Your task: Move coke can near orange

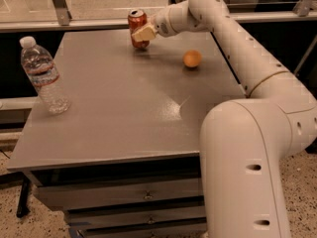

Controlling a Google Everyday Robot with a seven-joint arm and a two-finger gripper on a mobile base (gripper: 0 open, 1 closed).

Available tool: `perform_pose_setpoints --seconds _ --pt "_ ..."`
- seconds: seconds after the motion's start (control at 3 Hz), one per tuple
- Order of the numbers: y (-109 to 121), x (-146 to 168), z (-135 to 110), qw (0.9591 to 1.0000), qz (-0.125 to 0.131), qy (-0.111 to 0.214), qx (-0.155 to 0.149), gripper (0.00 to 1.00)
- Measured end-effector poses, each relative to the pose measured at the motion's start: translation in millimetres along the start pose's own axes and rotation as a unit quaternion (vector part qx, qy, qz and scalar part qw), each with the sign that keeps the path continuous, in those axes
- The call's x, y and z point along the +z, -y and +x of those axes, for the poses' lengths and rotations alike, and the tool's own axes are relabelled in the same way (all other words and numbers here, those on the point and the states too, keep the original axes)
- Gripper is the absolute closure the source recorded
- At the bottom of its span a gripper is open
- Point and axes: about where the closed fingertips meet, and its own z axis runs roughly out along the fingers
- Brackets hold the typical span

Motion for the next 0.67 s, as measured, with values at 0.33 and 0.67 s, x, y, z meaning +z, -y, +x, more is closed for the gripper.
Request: perform_pose_setpoints --seconds 0.33,0.67 --pt "23.3 -42.7 18.7 0.9991 0.038 -0.017 0.001 1.0" --pt "41.9 -80.0 38.9 0.9967 0.072 -0.037 0.005 1.0"
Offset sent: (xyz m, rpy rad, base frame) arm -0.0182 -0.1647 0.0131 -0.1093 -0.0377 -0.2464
